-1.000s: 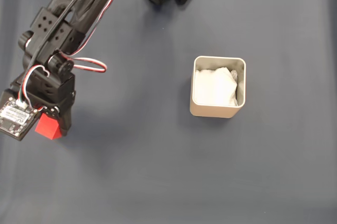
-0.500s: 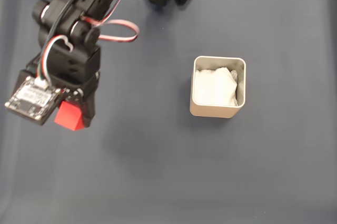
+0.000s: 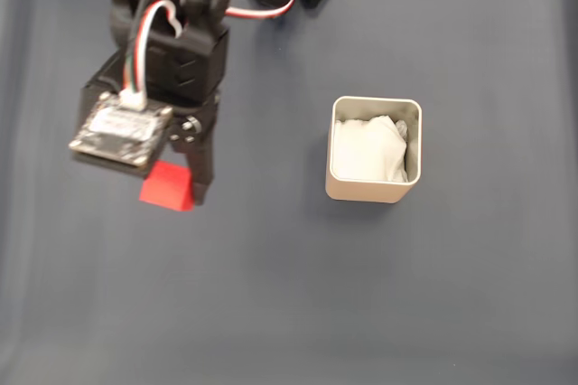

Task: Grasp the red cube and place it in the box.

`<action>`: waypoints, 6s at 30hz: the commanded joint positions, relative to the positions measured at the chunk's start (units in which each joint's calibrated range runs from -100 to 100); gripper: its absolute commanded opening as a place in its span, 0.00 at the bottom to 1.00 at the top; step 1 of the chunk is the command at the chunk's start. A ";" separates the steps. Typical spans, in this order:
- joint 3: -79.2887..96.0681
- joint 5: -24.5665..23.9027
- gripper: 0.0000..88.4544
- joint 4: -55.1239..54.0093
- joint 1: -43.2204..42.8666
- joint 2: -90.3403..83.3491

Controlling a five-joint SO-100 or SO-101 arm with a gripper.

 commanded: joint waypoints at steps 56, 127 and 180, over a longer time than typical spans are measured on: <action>28.44 3.86 0.00 -2.61 -29.45 -27.93; 30.26 -3.76 0.35 -10.24 -31.09 -23.87; 35.46 -6.25 0.00 -12.13 -20.86 -28.89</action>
